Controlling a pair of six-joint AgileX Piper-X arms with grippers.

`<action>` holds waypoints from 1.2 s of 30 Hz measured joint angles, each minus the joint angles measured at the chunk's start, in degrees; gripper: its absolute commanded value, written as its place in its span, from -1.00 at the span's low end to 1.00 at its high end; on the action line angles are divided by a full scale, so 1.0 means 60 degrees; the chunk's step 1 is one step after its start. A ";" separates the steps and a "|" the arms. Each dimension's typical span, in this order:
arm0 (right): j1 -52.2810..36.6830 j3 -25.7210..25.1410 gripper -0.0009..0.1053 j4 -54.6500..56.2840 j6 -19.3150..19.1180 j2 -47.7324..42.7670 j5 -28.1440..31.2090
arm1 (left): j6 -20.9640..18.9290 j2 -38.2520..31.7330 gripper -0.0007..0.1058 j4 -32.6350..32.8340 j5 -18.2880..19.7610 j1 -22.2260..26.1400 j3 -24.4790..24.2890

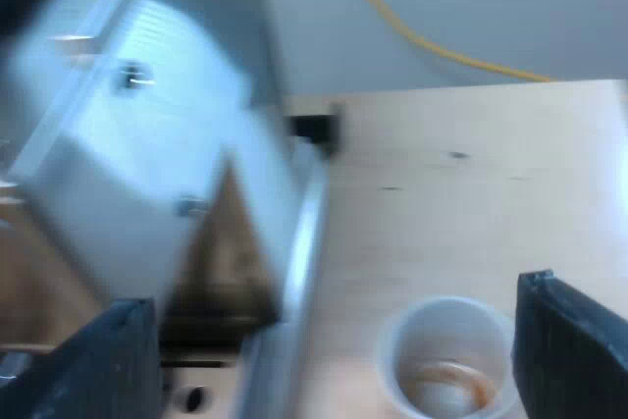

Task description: Pour the beans into the coffee machine

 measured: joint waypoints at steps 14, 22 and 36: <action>-0.0958 0.0000 0.50 0.1514 -0.1203 -0.1817 0.0022 | 0.0000 -0.1753 0.71 0.0735 -0.2043 0.0000 0.0000; -0.0958 0.0651 0.50 0.1906 -0.1226 -0.3770 0.0022 | -0.0545 -0.3539 0.71 0.1109 -0.3125 0.0000 0.0000; -0.0958 0.2661 0.50 0.1984 -0.1208 -0.6967 0.0022 | -0.0591 -0.5941 0.71 0.2168 -0.3565 0.0000 0.0796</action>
